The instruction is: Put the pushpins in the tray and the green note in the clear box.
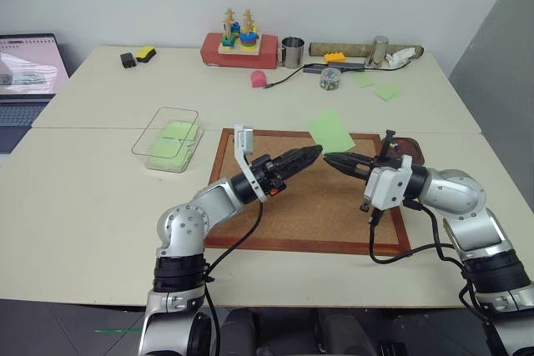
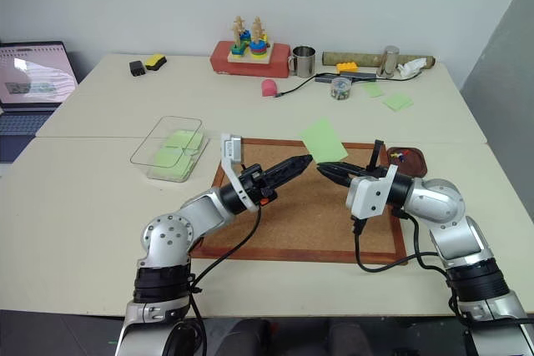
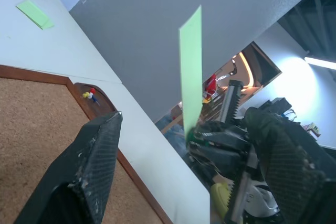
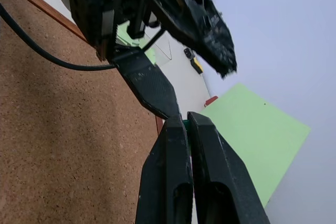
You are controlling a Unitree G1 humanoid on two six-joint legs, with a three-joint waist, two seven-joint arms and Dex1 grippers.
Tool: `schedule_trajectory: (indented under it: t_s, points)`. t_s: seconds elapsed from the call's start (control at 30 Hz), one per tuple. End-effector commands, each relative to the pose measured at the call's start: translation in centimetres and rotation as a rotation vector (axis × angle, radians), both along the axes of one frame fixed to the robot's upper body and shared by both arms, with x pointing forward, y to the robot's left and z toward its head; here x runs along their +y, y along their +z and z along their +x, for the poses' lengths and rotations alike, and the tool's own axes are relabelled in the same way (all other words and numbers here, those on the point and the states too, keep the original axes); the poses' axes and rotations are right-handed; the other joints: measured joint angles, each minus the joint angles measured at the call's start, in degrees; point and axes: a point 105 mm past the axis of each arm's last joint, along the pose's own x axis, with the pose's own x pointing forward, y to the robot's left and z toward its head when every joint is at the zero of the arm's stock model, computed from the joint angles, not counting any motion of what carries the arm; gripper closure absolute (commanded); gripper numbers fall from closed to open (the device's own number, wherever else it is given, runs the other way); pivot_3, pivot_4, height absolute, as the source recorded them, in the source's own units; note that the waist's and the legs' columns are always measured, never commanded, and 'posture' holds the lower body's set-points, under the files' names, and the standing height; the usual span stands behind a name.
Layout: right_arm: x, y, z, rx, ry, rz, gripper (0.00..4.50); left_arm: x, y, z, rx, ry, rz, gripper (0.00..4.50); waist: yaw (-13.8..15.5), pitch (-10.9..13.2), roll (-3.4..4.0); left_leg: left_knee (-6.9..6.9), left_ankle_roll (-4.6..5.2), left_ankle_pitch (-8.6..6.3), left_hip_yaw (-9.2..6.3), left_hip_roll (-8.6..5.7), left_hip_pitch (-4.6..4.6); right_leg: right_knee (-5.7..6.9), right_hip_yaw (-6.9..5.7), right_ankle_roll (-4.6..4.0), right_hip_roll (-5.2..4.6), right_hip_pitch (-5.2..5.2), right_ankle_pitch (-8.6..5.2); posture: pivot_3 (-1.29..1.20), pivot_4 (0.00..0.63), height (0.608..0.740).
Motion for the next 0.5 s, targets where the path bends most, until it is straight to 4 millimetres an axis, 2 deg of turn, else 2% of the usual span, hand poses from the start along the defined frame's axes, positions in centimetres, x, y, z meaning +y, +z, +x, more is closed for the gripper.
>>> schedule_trajectory:
  t_s: [0.03, 0.5]
  points:
    - [0.51, 1.44, -0.69, -0.059, 0.036, 0.014, 4.50, -0.56, 0.87, -0.05, -0.044, -0.017, -0.025, 1.53, 0.0, 0.0, 0.00, 0.00, 0.00, 0.00, 0.00, 0.00, 0.00, 0.00, 0.00, 0.00, 0.00, 0.00, 0.00, 0.00, 0.150, 0.740]
    - [1.37, 0.98, -1.39, -0.040, 0.069, 0.018, 4.50, -1.19, 1.24, 0.34, -0.063, -0.013, -0.050, 4.21, 0.0, 0.0, 0.00, 0.00, 0.00, 0.00, -0.01, 0.00, 0.00, 0.00, -0.01, 0.00, 0.00, 0.00, 0.00, 0.00, 0.150, 0.740]
